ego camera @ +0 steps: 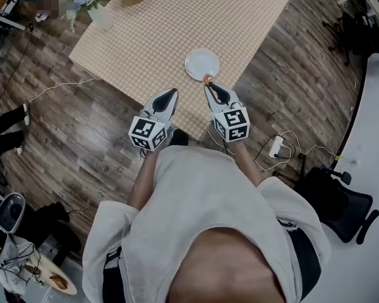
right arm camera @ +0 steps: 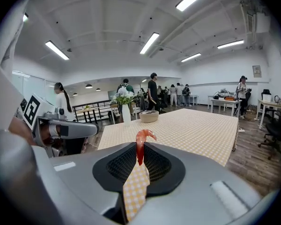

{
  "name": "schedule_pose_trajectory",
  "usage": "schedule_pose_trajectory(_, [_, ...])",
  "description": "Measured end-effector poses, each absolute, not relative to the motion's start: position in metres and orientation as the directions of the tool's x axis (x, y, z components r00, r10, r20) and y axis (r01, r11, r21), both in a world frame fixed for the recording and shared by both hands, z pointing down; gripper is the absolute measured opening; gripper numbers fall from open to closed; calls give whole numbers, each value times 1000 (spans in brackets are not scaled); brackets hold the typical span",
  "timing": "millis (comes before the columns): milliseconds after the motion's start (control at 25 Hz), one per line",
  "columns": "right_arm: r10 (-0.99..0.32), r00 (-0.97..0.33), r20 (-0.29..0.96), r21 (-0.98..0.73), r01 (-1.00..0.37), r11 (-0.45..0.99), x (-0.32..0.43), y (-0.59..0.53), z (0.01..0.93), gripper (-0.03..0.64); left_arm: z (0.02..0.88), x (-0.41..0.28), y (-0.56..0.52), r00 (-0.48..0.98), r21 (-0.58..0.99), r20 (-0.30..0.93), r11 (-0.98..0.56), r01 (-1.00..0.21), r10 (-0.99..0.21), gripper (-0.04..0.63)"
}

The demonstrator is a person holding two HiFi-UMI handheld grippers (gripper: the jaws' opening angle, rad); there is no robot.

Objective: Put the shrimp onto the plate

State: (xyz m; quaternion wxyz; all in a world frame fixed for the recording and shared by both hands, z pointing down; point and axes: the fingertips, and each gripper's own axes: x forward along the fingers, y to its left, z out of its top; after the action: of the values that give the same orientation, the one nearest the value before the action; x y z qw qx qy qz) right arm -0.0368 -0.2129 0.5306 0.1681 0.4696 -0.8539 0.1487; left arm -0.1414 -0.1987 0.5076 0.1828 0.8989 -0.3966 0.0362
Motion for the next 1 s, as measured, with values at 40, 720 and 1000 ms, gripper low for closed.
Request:
schedule_pose_trajectory(40, [-753,-497,431,-94,-855,510,-39,-219,530,49,508,-144,-205,688,304,210,-622,-722,-695,9])
schedule_pose_trajectory(720, [-714,-541,444,-121,-826,551,-6,-245,543,49,525,-110,-235,647,318,249,-571,-757,-720,9])
schedule_pose_trajectory(1000, [-666,-612,427,-143,-773,618,11,-265,543,49,531,-85,-237,583,324,273,-497,-805,-765,9])
